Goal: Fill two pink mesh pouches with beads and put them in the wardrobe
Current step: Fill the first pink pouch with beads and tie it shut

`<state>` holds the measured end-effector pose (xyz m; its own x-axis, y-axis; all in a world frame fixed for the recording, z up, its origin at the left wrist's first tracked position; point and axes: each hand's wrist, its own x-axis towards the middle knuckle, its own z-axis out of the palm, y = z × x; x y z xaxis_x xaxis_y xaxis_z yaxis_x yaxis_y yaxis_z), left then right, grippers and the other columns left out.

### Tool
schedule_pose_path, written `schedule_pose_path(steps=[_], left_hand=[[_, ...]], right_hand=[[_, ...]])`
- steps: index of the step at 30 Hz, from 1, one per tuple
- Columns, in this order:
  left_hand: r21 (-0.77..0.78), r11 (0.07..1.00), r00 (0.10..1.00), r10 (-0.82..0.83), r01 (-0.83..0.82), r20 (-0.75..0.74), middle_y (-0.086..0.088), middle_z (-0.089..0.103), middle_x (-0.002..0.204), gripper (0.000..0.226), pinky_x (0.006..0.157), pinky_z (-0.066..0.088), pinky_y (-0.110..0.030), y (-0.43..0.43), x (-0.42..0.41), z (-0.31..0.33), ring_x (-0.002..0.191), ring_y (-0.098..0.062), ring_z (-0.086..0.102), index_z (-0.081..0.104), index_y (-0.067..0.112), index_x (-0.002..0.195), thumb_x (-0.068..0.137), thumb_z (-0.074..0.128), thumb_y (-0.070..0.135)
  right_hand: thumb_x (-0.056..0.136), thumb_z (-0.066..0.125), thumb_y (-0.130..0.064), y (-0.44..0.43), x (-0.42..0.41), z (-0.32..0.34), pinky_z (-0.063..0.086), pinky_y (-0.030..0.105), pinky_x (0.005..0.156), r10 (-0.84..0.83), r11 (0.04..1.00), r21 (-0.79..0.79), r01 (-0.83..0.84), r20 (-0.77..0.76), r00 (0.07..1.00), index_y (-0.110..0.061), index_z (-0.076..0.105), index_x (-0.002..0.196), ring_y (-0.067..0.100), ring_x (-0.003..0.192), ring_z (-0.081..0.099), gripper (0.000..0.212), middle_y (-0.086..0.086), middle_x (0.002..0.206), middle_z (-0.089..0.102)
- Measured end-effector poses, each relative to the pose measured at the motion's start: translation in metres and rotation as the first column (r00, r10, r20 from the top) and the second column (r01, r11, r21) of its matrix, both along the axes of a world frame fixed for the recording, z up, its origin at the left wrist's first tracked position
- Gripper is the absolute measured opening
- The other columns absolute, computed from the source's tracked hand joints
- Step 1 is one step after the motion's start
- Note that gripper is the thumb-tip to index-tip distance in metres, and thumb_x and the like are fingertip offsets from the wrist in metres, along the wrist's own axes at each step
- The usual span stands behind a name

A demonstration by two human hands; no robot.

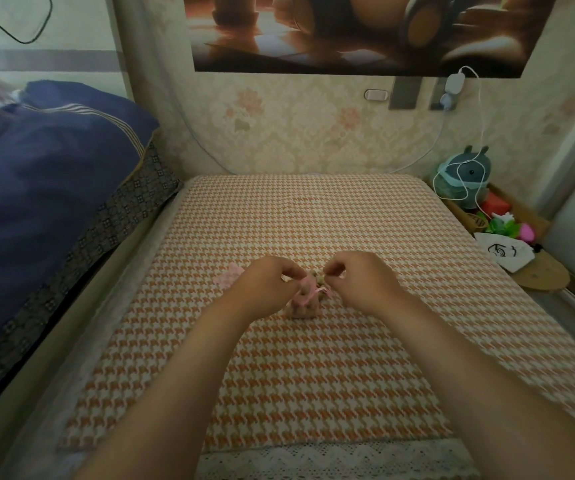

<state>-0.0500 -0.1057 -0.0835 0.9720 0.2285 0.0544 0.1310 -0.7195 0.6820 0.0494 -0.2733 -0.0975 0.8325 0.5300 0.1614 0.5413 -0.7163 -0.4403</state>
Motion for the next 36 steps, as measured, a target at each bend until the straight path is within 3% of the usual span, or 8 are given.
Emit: schedule_pose_path(steps=[3,5,8,17,21,26,33,36], left_hand=[[-0.005,1.000,1.000,0.002,-0.002,-0.002,0.006,0.068,0.122,0.027,0.082,0.045,-0.021,0.001,0.003,-0.001,0.095,-0.006,0.059,0.071,0.018,0.117,0.093,0.058,0.020],[-0.009,1.000,1.000,-0.007,0.007,-0.005,0.004,0.070,0.119,0.028,0.083,0.048,-0.024,0.002,0.005,-0.003,0.096,-0.008,0.062,0.071,0.019,0.118,0.093,0.058,0.020],[-0.029,0.999,1.000,-0.026,0.026,0.001,0.003,0.071,0.116,0.031,0.090,0.053,-0.030,0.002,0.006,-0.004,0.100,-0.009,0.065,0.071,0.022,0.118,0.092,0.056,0.014],[-0.017,1.000,0.999,-0.019,0.020,0.046,0.004,0.071,0.114,0.023,0.089,0.047,-0.022,0.006,0.003,-0.007,0.098,-0.006,0.061,0.073,0.018,0.113,0.094,0.060,0.019],[-0.052,0.998,0.998,-0.014,0.016,0.054,0.005,0.070,0.114,0.024,0.093,0.051,-0.025,0.006,0.004,-0.006,0.104,-0.008,0.063,0.073,0.017,0.114,0.093,0.062,0.018],[-0.086,0.996,0.989,0.051,-0.039,0.142,0.009,0.069,0.101,0.023,0.063,0.042,-0.006,0.009,0.007,-0.003,0.085,-0.001,0.060,0.073,0.018,0.104,0.095,0.055,0.008],[0.035,0.994,0.990,0.098,-0.102,0.100,0.003,0.067,0.120,0.033,0.076,0.051,-0.025,0.013,0.022,-0.025,0.100,-0.015,0.064,0.072,0.020,0.111,0.095,0.049,0.003],[0.170,0.985,1.000,0.022,-0.024,0.015,0.002,0.062,0.131,0.039,0.093,0.053,-0.035,0.011,0.035,-0.041,0.114,-0.018,0.060,0.069,0.027,0.121,0.092,0.057,0.004]], right_hand=[[0.092,0.073,-0.029,0.006,-0.011,0.016,0.054,0.026,0.079,0.044,0.967,0.251,-0.038,-0.019,0.999,-0.031,0.075,0.101,-0.005,0.084,0.064,0.009,-0.019,0.097,0.071],[0.091,0.075,-0.031,0.010,-0.021,0.020,0.050,0.020,0.073,0.114,0.953,0.286,-0.104,-0.018,0.993,-0.033,0.075,0.099,-0.013,0.074,0.060,0.009,-0.021,0.095,0.071],[0.092,0.072,-0.038,0.012,-0.033,0.019,0.055,0.027,0.075,0.163,0.966,0.199,-0.165,0.027,0.986,-0.035,0.076,0.102,-0.007,0.085,0.064,0.011,-0.022,0.098,0.072],[0.099,0.060,-0.045,0.015,-0.028,0.013,0.050,0.033,0.080,0.126,0.992,0.001,-0.126,0.046,0.991,-0.036,0.075,0.107,0.008,0.099,0.058,0.020,-0.015,0.111,0.060],[0.101,0.052,-0.046,0.015,-0.028,0.011,0.056,0.035,0.072,0.118,0.990,-0.066,-0.121,-0.046,0.992,-0.031,0.077,0.094,0.010,0.080,0.065,0.030,-0.010,0.091,0.072],[0.097,0.056,-0.034,0.007,-0.021,0.014,0.032,0.029,0.048,0.081,0.996,-0.031,-0.082,-0.045,0.996,-0.017,0.066,0.062,0.013,0.047,0.042,0.039,-0.001,0.056,0.059],[0.099,0.054,-0.027,-0.007,-0.020,0.021,0.031,0.029,0.046,0.113,0.992,0.061,-0.106,-0.122,0.986,-0.049,0.064,0.049,0.014,0.042,0.039,0.055,-0.031,0.053,0.060],[0.101,0.054,-0.026,-0.008,-0.019,0.020,0.028,0.026,0.041,0.134,0.990,0.058,-0.127,-0.149,0.980,-0.039,0.077,0.066,0.008,0.036,0.033,0.044,-0.036,0.052,0.058]])
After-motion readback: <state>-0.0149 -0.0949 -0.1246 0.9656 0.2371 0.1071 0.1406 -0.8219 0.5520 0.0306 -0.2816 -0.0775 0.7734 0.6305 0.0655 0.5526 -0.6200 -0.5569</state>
